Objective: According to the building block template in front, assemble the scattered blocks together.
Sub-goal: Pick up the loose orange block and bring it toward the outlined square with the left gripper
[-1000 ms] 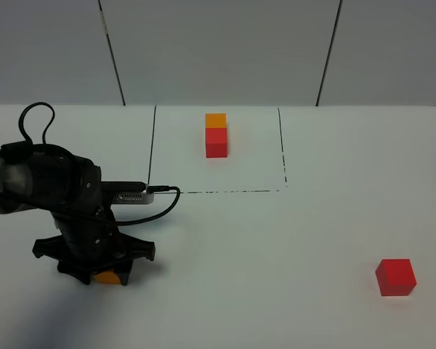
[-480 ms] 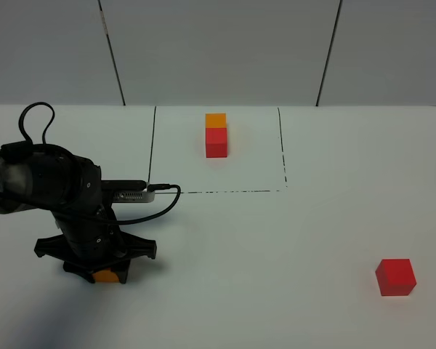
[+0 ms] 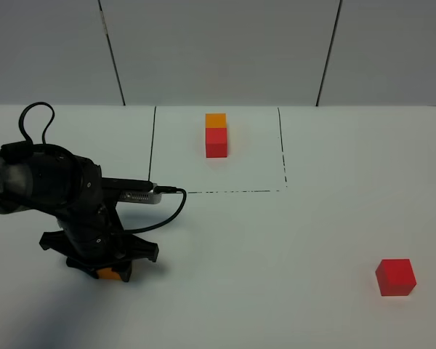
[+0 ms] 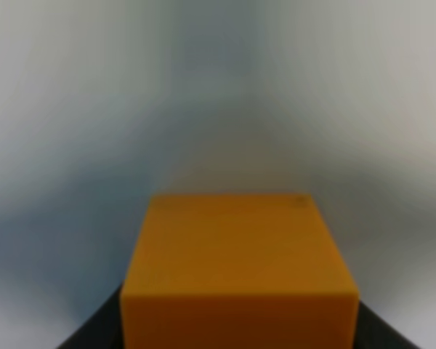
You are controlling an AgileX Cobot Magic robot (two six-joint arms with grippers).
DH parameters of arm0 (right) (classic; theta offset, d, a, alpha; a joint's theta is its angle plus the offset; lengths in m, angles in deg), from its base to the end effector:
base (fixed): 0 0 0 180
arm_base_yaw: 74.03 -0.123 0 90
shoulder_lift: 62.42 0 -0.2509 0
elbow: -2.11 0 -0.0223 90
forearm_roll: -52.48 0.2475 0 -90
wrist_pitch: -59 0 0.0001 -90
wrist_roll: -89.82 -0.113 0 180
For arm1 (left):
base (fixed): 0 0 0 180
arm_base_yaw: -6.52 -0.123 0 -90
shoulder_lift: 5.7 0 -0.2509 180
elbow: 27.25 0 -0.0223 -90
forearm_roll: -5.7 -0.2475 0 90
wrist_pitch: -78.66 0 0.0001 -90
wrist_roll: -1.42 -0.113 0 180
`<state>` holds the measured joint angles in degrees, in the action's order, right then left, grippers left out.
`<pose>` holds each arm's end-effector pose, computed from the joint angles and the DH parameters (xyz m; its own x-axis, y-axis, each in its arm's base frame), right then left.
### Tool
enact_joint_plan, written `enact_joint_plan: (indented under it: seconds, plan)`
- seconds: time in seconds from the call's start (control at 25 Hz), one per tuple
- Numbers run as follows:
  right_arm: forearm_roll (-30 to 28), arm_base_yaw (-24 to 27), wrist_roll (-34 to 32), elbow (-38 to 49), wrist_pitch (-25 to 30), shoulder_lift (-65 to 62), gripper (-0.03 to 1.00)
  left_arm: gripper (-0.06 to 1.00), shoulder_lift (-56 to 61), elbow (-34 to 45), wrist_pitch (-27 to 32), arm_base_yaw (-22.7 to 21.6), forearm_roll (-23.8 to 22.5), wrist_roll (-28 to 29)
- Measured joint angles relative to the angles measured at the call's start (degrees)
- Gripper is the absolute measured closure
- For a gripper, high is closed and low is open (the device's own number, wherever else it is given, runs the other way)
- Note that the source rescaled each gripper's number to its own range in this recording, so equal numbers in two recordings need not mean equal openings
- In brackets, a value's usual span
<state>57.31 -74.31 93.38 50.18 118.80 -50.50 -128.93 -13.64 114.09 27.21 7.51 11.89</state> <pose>0.0555 0.0085 0.2620 -0.4940 -0.0220 -0.8692 -0.0778 0.9968 0.0190 0.3156 -0.1214 0.0556 -0.9805 0.1491 -0.1281 0.1560 0.9867 -0.0456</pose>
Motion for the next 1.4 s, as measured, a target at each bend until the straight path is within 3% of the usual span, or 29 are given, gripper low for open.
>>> enact_joint_plan:
  seconds: [0.24,0.72,0.92,1.08,1.4]
  plan:
    - [0.0,0.0,0.0,0.0,0.0,0.0,0.23,0.94,-0.33,-1.54,0.91,0.0,0.46,-11.96]
    - [0.0,0.0,0.0,0.0,0.0,0.0,0.23,0.94,-2.16,-22.75,19.23,0.34,-0.29,-36.35]
    - [0.0,0.0,0.0,0.0,0.0,0.0,0.23,0.94,-2.16,-31.63,25.54,3.02,-0.35,-45.76]
    - [0.05,0.0,0.0,0.0,0.0,0.0,0.23,0.94,-3.81,-37.47,28.55,7.05,-1.81,-49.51]
    - [0.06,0.0,0.0,0.0,0.0,0.0,0.23,0.94,-15.68,-49.74,32.61,14.48,-7.48,-51.76]
